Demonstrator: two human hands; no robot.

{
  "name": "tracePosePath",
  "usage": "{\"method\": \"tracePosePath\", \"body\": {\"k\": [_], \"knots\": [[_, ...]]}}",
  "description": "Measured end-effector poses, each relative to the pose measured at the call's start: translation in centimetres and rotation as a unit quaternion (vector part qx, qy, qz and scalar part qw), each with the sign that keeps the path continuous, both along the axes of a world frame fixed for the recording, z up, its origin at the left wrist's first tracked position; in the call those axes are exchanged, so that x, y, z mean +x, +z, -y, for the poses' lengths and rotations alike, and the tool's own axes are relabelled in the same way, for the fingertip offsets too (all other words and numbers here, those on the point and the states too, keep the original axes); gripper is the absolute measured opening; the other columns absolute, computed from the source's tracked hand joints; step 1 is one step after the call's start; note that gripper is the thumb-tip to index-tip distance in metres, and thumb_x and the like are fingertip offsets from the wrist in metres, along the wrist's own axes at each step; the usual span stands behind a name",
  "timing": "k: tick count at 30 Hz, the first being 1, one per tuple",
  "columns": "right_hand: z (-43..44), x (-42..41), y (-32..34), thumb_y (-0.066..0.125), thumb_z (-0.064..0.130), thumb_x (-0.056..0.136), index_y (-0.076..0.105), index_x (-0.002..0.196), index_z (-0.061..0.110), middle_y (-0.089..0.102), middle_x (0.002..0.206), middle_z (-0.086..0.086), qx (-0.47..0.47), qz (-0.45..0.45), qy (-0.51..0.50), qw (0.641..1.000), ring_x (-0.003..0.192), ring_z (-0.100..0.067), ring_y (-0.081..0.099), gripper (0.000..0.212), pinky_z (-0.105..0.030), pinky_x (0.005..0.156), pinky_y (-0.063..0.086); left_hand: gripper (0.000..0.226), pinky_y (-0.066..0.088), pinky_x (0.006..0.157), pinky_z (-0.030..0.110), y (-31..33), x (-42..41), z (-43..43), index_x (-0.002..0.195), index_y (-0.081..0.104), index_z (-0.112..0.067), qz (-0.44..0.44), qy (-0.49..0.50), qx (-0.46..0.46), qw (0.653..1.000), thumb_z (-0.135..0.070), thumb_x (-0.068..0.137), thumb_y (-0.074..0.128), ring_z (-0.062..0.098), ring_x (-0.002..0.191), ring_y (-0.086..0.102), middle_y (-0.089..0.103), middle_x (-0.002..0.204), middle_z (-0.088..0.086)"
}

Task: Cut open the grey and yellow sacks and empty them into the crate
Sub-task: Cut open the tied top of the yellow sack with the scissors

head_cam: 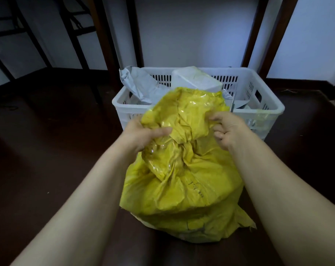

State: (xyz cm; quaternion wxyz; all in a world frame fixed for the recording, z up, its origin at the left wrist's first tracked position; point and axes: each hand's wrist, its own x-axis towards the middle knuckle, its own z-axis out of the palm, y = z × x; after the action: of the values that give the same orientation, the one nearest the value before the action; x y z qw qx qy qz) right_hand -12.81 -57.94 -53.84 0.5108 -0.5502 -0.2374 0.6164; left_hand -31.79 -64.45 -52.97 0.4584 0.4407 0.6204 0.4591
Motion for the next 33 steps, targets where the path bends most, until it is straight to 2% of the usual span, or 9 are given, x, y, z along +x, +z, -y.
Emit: {"method": "tracePosePath", "body": {"k": [3, 6, 8, 13, 18, 20, 25, 29, 33], "knots": [[-0.3, 2.5, 1.9, 0.060, -0.002, 0.076, 0.052, 0.087, 0.012, 0.045, 0.066, 0.001, 0.070, 0.108, -0.127, 0.984, 0.043, -0.007, 0.037, 0.019, -0.020, 0.035, 0.029, 0.042, 0.055, 0.081, 0.033, -0.3, 3.2, -0.6, 0.108, 0.069, -0.022, -0.224, -0.010, 0.148, 0.963, -0.004, 0.071, 0.077, 0.018, 0.093, 0.068, 0.073, 0.092, -0.002], [0.1, 4.2, 4.3, 0.065, -0.001, 0.075, 0.063, 0.081, 0.017, 0.056, 0.066, 0.002, 0.195, 0.195, -0.120, 0.954, 0.042, -0.003, 0.044, 0.019, -0.014, 0.035, 0.031, 0.048, 0.047, 0.086, 0.037, -0.4, 8.3, -0.1, 0.127, 0.055, -0.030, -0.535, -0.090, 0.197, 0.816, -0.013, 0.082, 0.062, 0.028, 0.113, 0.054, 0.062, 0.116, 0.006], [0.8, 4.0, 5.4, 0.072, 0.000, 0.070, 0.068, 0.069, 0.015, 0.055, 0.048, 0.007, 0.221, 0.241, 0.000, 0.945, 0.027, 0.001, 0.037, 0.016, -0.009, 0.030, 0.024, 0.047, 0.044, 0.085, 0.038, -1.2, 12.4, 1.0, 0.129, 0.050, -0.021, -0.609, -0.204, 0.136, 0.754, -0.024, 0.084, 0.062, 0.032, 0.117, 0.046, 0.053, 0.120, 0.011], [1.7, 3.5, 2.3, 0.074, 0.004, 0.072, 0.067, 0.102, -0.003, 0.051, 0.055, -0.004, 0.084, 0.417, 0.223, 0.877, 0.038, -0.010, 0.028, 0.032, -0.016, 0.037, 0.022, 0.048, 0.049, 0.089, 0.031, -1.2, 14.2, 2.8, 0.120, 0.062, -0.014, -0.400, -0.474, -0.095, 0.779, -0.040, 0.079, 0.068, 0.021, 0.110, 0.057, 0.062, 0.118, 0.003], [1.4, 4.1, -0.4, 0.082, 0.014, 0.070, 0.071, 0.101, 0.006, 0.064, 0.074, -0.001, 0.040, 0.474, 0.313, 0.822, 0.057, -0.011, 0.051, 0.034, -0.020, 0.046, 0.038, 0.009, 0.042, 0.042, 0.018, -0.8, 6.9, 0.7, 0.074, 0.068, -0.008, -0.154, -0.145, -0.020, 0.977, -0.004, 0.081, 0.065, 0.006, 0.055, 0.060, 0.070, 0.078, 0.014], [1.1, 4.3, -0.9, 0.080, 0.019, 0.071, 0.070, 0.101, 0.008, 0.067, 0.081, -0.005, 0.035, 0.473, 0.297, 0.829, 0.060, -0.013, 0.053, 0.033, -0.020, 0.046, 0.040, 0.007, 0.040, 0.049, 0.021, -1.5, 5.3, -0.3, 0.082, 0.068, -0.010, -0.189, -0.058, 0.005, 0.980, -0.004, 0.078, 0.070, 0.007, 0.048, 0.054, 0.062, 0.068, 0.003], [0.7, 4.1, -1.6, 0.075, 0.018, 0.077, 0.058, 0.116, 0.004, 0.071, 0.079, -0.006, -0.004, 0.378, 0.256, 0.890, 0.045, -0.009, 0.039, 0.045, -0.015, 0.042, 0.030, 0.049, 0.039, 0.083, 0.023, -4.2, 6.9, -0.7, 0.119, 0.065, -0.017, -0.366, -0.131, 0.035, 0.921, -0.032, 0.074, 0.079, 0.021, 0.103, 0.057, 0.062, 0.109, 0.004], [1.4, 4.4, -1.5, 0.068, 0.047, 0.081, 0.066, 0.097, 0.005, 0.072, 0.086, -0.011, -0.004, 0.276, 0.235, 0.932, 0.027, -0.004, 0.025, 0.045, -0.012, 0.032, 0.020, 0.018, 0.038, 0.080, 0.030, -4.8, 8.6, -0.5, 0.097, 0.074, -0.015, -0.430, -0.124, 0.144, 0.883, -0.028, 0.085, 0.068, 0.030, 0.100, 0.055, 0.058, 0.100, 0.012], [2.6, 4.4, -1.5, 0.039, 0.057, 0.094, 0.062, 0.109, 0.018, 0.060, 0.067, -0.006, 0.029, 0.174, 0.207, 0.962, 0.031, -0.007, 0.027, 0.048, -0.014, 0.033, 0.022, 0.031, 0.025, 0.061, 0.032, -3.7, 8.3, 0.0, 0.066, 0.057, -0.016, -0.424, -0.056, 0.144, 0.892, -0.031, 0.093, 0.055, 0.032, 0.081, 0.056, 0.044, 0.058, -0.001]]}}
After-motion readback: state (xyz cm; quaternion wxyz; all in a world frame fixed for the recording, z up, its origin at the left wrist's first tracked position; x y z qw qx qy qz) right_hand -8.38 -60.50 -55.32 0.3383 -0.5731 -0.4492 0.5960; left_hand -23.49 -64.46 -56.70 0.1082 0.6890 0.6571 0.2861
